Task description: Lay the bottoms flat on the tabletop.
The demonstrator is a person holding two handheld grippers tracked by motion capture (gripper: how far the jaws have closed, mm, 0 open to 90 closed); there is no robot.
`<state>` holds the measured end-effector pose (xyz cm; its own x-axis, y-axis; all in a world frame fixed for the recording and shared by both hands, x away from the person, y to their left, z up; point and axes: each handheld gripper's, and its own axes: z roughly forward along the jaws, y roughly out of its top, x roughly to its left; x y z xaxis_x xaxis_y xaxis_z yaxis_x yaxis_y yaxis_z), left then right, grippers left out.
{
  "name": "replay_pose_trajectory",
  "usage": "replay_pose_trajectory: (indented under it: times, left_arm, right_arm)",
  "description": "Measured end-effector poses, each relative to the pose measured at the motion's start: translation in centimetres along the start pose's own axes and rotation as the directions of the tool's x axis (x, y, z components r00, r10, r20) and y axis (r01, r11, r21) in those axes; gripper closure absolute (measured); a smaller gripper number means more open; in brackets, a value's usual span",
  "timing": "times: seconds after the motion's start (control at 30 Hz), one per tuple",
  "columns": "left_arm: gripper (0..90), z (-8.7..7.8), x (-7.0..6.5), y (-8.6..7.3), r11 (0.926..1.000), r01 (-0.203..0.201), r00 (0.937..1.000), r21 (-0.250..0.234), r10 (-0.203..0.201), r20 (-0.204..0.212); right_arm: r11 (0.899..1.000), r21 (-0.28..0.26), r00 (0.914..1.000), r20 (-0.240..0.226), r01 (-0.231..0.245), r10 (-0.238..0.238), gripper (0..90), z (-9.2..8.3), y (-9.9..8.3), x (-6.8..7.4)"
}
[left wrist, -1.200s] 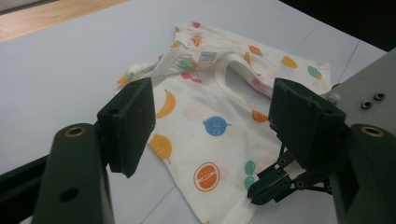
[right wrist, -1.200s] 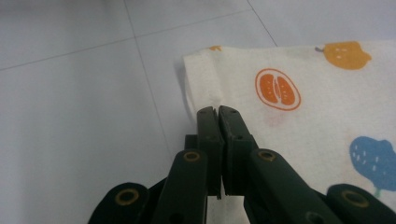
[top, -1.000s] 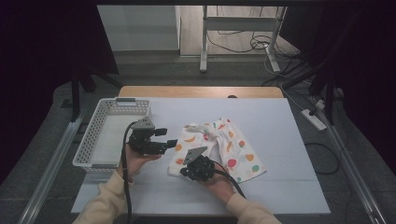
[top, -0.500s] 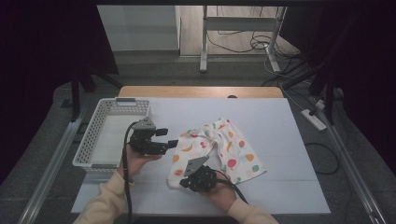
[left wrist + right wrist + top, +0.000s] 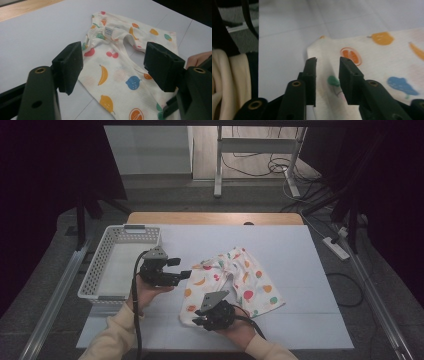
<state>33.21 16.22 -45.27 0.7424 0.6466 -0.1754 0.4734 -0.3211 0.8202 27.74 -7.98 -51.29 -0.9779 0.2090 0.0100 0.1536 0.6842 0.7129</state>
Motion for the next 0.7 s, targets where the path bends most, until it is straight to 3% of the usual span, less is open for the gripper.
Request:
replay_pose_trajectory:
  times: [0.1, 0.27, 0.33, 0.5, 0.7]
  left_arm:
    - [31.2, -0.1, 0.0, 0.0, 1.0, 0.001, 1.0, -0.001, -0.001, -0.001]
    - [31.2, -0.1, 0.0, 0.0, 1.0, 0.0, 1.0, -0.002, 0.0, -0.002]
    - [31.2, 0.0, 0.0, 0.0, 1.0, 0.0, 1.0, -0.001, 0.0, -0.001]
    - [31.2, 0.0, 0.0, 0.0, 1.0, -0.001, 1.0, 0.001, 0.001, 0.001]
    - [31.2, 0.0, 0.0, 0.0, 1.0, -0.003, 1.0, 0.002, 0.003, 0.002]
  right_arm:
    - [0.998, -0.05, 0.999, 0.007, -0.043, 0.044, 58.6, -1.1, 0.0, -0.8]
    - [0.99, -0.092, 0.992, 0.062, -0.105, 0.11, 55.6, -3.0, -0.2, -3.1]
    - [0.986, -0.1, 0.9856, 0.095, -0.131, 0.14, 55.3, -3.7, -0.5, -4.4]
    - [0.971, -0.125, 0.9678, 0.127, -0.202, 0.217, 56.5, -4.7, -1.5, -7.0]
    - [0.961, -0.132, 0.9496, 0.168, -0.244, 0.264, 56.4, -5.4, -2.4, -8.9]
